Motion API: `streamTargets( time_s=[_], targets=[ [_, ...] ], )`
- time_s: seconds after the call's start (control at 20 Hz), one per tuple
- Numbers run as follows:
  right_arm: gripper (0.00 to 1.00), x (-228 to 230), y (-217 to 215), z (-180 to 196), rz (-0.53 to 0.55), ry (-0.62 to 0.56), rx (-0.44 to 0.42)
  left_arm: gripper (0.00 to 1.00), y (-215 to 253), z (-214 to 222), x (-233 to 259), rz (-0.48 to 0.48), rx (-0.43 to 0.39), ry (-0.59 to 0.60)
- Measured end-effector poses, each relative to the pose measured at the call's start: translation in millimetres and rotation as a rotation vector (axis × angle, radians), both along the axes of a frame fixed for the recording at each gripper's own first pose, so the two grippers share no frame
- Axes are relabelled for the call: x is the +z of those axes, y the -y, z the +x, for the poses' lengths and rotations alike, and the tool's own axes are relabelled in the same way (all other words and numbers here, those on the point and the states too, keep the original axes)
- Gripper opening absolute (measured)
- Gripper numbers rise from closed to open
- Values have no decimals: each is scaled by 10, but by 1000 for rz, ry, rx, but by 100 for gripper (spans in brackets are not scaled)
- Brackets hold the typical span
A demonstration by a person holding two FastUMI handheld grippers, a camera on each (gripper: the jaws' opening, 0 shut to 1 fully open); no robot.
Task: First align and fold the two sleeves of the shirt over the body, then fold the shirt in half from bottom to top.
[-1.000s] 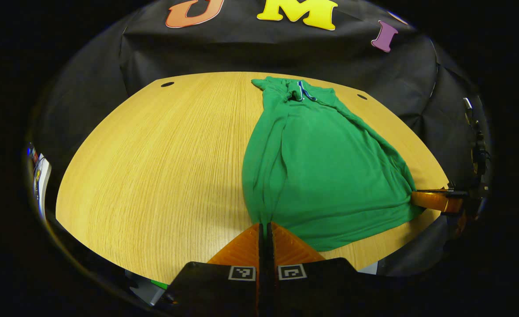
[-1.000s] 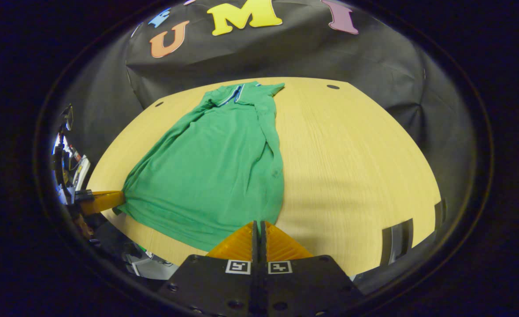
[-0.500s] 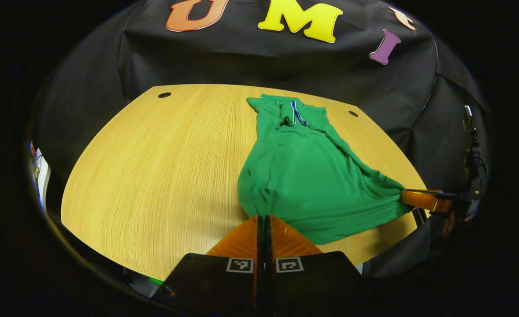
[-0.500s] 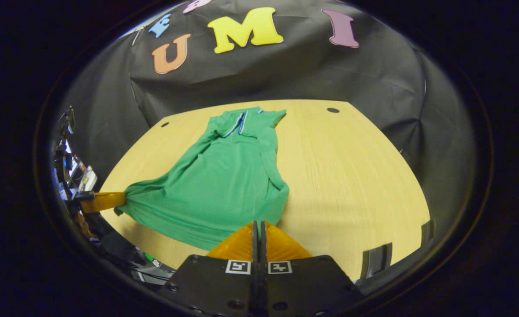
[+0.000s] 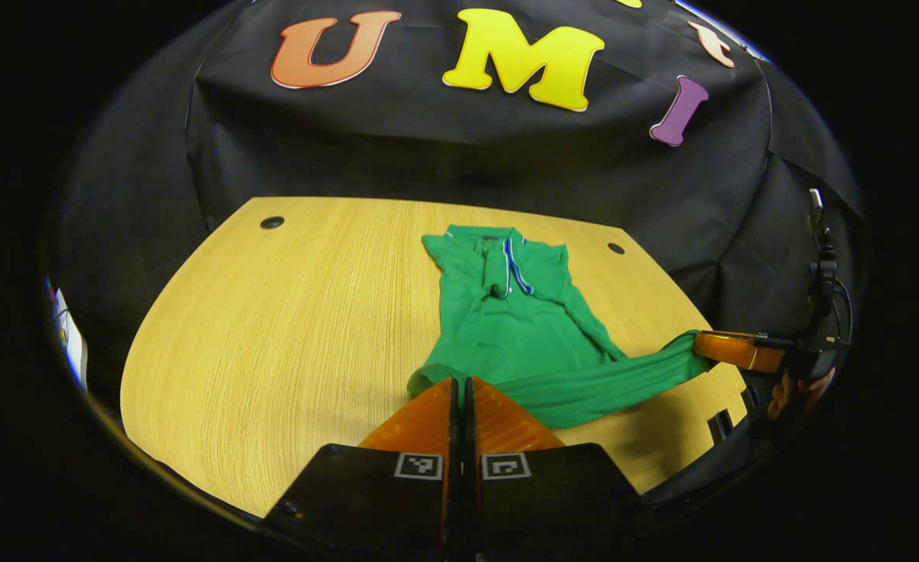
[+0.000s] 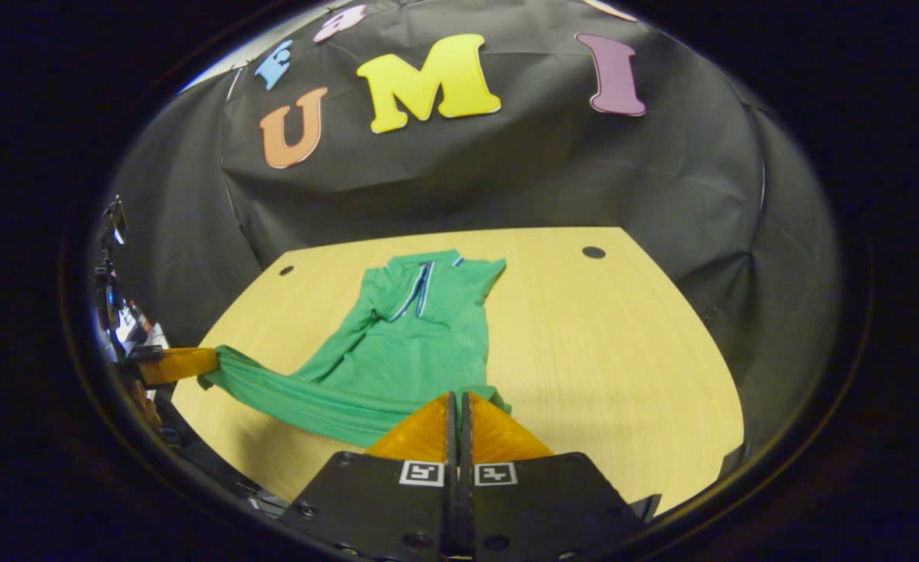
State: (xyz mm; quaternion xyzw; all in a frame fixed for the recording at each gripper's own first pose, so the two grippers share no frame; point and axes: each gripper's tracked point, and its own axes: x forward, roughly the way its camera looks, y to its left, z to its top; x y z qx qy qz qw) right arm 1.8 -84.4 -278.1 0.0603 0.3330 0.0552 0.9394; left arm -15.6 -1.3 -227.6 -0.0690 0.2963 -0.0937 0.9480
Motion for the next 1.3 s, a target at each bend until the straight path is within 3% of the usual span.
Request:
streamTargets(
  time_s=[0.45, 0.75, 1.3],
  targets=[
    [0, 298, 72, 1074, 28, 65, -9, 6, 65, 1062, 357, -21, 43, 104],
    [0, 331, 96, 1876, 37, 47, -27, 6, 59, 1719, 381, -38, 59, 117],
    [0, 393, -103, 3195, 39, 90, 34, 6, -107, 2814, 321, -21, 95, 152]
  ],
)
